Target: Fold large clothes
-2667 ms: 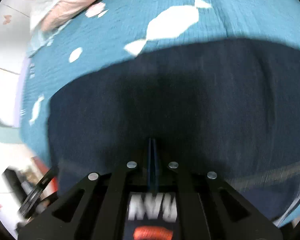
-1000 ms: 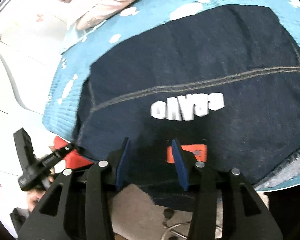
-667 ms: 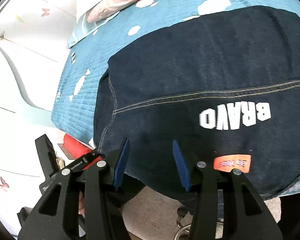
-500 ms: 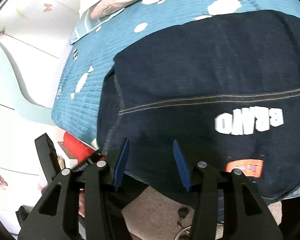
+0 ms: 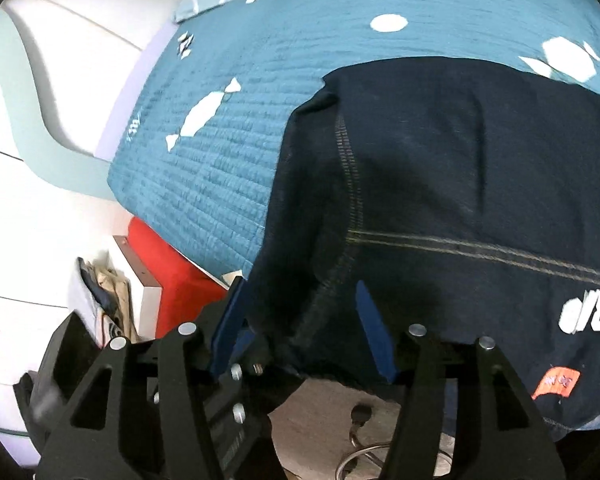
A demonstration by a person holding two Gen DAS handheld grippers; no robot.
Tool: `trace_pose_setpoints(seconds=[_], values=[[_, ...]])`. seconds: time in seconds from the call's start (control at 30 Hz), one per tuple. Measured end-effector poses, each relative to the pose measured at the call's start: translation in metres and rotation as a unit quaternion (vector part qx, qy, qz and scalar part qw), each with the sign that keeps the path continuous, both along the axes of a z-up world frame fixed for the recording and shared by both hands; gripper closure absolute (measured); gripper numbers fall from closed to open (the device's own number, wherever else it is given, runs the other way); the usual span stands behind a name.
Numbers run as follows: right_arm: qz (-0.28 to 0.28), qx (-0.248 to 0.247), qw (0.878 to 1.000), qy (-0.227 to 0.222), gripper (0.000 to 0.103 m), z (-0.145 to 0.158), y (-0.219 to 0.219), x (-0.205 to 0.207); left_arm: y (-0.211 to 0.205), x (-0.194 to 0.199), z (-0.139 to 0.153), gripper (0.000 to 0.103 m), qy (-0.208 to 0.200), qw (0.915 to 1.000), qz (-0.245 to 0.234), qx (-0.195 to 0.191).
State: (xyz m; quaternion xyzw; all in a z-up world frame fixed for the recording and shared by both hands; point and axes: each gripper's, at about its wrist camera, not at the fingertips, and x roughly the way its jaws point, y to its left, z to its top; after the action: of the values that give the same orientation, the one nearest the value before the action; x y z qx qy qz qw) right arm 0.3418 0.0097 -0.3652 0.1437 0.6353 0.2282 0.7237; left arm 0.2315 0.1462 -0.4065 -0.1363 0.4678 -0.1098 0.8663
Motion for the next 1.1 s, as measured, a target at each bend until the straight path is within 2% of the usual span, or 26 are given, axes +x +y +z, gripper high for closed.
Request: trace_pose_setpoints(seconds=[0.13, 0.27, 0.33, 0.37, 0.4, 0.47, 0.53, 0.57, 0.63, 0.67, 0.7, 0.77, 0.83, 0.87, 1.0, 1.1], values=[[0.007, -0.006, 1.000, 0.019, 0.049, -0.008, 0.015, 0.005, -0.012, -0.003, 0.004, 0.100, -0.013, 0.9997, -0.022, 0.000], [0.028, -0.049, 0.998, 0.021, 0.051, -0.016, 0.030, 0.007, -0.017, -0.002, 0.005, 0.100, -0.018, 0.9994, -0.030, -0.003], [0.032, -0.061, 0.997, 0.022, 0.071, -0.025, 0.030, 0.007, -0.018, -0.002, 0.005, 0.100, -0.015, 0.9994, -0.032, -0.005], [0.037, -0.066, 0.997, 0.016, 0.087, -0.027, 0.029, 0.007, -0.017, -0.001, 0.003, 0.099, -0.009, 0.9995, -0.030, -0.005], [0.038, -0.065, 0.997, 0.014, 0.095, -0.028, 0.027, 0.007, -0.015, -0.001, 0.004, 0.094, -0.007, 0.9995, -0.030, -0.013], [0.025, -0.039, 0.999, 0.013, 0.098, -0.027, 0.013, 0.008, -0.006, -0.004, 0.010, 0.091, -0.010, 0.9982, -0.024, -0.053], [0.002, 0.008, 1.000, 0.016, 0.099, -0.021, -0.006, 0.008, 0.006, -0.011, 0.020, 0.075, -0.028, 0.9964, -0.004, -0.080], [-0.003, 0.021, 1.000, 0.016, 0.099, -0.018, -0.011, 0.007, 0.011, -0.014, 0.024, 0.063, -0.032, 0.9967, 0.014, -0.073], [-0.011, 0.040, 0.999, 0.013, 0.099, -0.011, -0.023, 0.004, 0.019, -0.017, 0.026, 0.061, -0.037, 0.9965, 0.053, -0.053], [-0.017, 0.052, 0.998, 0.012, 0.099, -0.007, -0.032, 0.002, 0.022, -0.015, 0.024, 0.061, -0.026, 0.9963, 0.070, -0.043], [-0.022, 0.062, 0.998, 0.011, 0.099, -0.004, -0.038, 0.002, 0.026, -0.007, 0.012, 0.061, 0.010, 0.9950, 0.091, -0.039], [-0.036, 0.082, 0.996, 0.011, 0.099, 0.000, -0.050, 0.002, 0.025, 0.006, -0.009, 0.061, 0.069, 0.9913, 0.098, -0.054], [-0.046, 0.095, 0.994, 0.010, 0.099, 0.003, -0.059, 0.002, 0.013, 0.014, -0.023, 0.061, 0.110, 0.9876, 0.079, -0.079], [-0.052, 0.102, 0.993, 0.010, 0.099, 0.006, -0.065, 0.001, 0.002, 0.015, -0.022, 0.061, 0.109, 0.9880, 0.060, -0.092], [-0.070, 0.120, 0.990, -0.006, 0.099, 0.021, -0.092, -0.002, -0.044, 0.007, 0.011, 0.062, 0.057, 0.9932, -0.017, -0.100], [-0.093, 0.132, 0.987, -0.024, 0.099, 0.035, -0.126, -0.008, -0.075, 0.002, 0.021, 0.062, 0.052, 0.9891, -0.046, -0.130]])
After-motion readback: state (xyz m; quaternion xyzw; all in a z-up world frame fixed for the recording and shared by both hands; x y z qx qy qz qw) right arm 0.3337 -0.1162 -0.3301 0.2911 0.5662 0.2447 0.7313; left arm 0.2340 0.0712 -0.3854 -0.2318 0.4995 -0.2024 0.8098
